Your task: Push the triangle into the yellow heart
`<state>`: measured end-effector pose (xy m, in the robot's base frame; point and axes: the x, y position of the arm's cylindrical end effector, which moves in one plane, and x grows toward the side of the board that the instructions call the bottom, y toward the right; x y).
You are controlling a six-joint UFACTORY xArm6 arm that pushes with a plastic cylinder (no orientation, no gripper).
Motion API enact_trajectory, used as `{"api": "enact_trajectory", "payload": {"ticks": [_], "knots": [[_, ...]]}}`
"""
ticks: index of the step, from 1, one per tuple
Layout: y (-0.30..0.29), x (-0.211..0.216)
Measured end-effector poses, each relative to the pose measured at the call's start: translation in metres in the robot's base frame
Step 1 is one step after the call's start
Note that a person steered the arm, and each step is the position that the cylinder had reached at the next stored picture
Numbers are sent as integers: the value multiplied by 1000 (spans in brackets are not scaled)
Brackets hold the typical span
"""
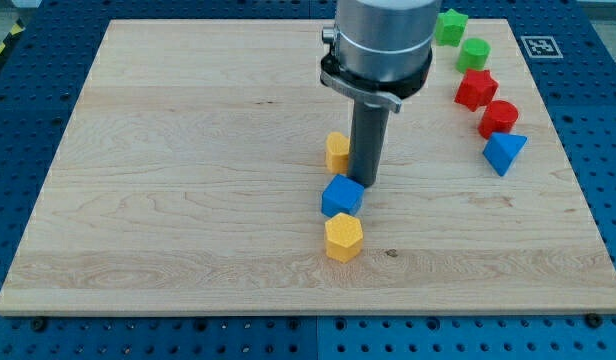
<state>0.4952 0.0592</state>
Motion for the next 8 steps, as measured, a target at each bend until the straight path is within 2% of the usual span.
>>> {"api": "enact_trajectory", "payload": {"ticks": [1, 2, 4, 5, 7, 8], "knots": [[54, 34], [118, 38], [222, 9], [238, -12], [205, -53], [192, -57]]}}
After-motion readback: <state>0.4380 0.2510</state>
